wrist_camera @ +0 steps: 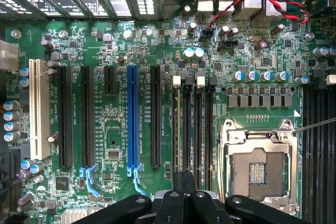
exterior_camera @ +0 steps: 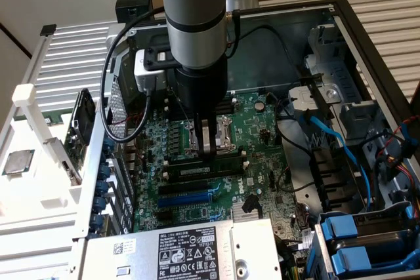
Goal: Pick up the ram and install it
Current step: 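Press down the ram until it locks into place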
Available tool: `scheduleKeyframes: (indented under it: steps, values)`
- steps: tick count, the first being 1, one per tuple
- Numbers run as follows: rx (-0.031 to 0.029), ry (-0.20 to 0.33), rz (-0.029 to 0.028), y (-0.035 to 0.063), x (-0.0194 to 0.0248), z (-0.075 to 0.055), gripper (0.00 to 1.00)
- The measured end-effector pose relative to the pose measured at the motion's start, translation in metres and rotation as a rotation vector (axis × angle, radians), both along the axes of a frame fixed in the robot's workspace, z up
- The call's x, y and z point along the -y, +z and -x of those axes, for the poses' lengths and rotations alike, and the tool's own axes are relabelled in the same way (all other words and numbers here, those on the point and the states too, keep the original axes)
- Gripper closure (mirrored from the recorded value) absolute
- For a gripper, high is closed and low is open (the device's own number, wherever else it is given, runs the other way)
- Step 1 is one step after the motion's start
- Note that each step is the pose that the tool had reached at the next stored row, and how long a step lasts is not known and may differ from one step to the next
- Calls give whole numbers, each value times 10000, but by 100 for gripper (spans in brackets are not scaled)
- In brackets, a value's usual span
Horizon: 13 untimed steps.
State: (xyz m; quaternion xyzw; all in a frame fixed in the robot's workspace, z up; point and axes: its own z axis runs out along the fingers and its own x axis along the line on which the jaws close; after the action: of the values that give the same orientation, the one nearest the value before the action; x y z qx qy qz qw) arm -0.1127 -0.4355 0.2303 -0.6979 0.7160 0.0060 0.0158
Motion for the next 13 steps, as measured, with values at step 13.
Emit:
scheduleKeyframes:
  steps: [13]
  values:
    - [1,0,-1,-9,0,0,89]
